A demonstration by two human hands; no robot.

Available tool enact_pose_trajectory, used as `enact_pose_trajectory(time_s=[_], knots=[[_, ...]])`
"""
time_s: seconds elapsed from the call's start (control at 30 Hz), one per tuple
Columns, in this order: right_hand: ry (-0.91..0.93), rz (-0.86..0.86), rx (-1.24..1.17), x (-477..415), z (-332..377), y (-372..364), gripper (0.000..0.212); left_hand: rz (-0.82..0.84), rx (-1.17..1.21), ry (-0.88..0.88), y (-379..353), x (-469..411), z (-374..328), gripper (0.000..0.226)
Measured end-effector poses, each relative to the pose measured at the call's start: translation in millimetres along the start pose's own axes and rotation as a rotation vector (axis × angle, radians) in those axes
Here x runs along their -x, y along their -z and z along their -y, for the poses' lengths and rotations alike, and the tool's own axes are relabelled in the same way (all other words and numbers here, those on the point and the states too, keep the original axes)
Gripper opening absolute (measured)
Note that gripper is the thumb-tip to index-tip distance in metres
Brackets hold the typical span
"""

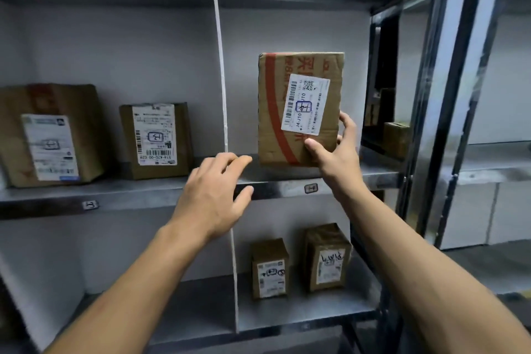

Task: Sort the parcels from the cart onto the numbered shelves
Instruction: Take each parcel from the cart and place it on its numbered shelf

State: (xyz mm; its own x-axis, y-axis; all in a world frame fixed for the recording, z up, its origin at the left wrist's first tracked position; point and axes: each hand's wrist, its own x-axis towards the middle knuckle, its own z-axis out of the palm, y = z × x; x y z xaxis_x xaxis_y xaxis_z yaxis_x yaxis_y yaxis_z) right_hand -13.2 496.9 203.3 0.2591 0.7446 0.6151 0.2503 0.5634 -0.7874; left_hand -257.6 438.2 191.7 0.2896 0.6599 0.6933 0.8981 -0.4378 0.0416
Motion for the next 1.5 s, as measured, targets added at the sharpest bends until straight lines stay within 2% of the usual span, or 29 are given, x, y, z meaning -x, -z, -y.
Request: enact_pose_trajectory(time_s=[0.2, 0.43, 1.07, 1.17, 1.3, 1.4, 1.5], knots=[[0.005, 0.114, 0.118, -37, -24, -37, 0.076, -0.060, 0.018, 0.055, -11, -13, 12, 0.050], [-0.040, 0.212, 0.171, -48, -38, -45, 0.084, -0.120, 0.072, 0.068, -22, -14, 13, 0.052], [-0.136, 0.065, 0.423, -23, -19, -44, 0.088, -0.074, 0.123, 0.077, 1, 34, 22, 0.048], [-0.103, 0.051, 0.480, -1, -14, -32, 0.074, -0.057, 0.122, 0.064, 5, 42, 23, 0.049], [0.070, 0.085, 0.651, 52, -16, -11, 0.048, -0.011, 0.133, 0.023, 1, 52, 14, 0.051], [0.163, 0.130, 0.865, 95, -23, 18, 0.045, 0.036, 0.166, -0.015, -10, 62, -6, 0.053], [0.179, 0.164, 1.090, 142, -32, 58, 0.044, 0.097, 0.209, -0.074, -29, 77, -35, 0.052]])
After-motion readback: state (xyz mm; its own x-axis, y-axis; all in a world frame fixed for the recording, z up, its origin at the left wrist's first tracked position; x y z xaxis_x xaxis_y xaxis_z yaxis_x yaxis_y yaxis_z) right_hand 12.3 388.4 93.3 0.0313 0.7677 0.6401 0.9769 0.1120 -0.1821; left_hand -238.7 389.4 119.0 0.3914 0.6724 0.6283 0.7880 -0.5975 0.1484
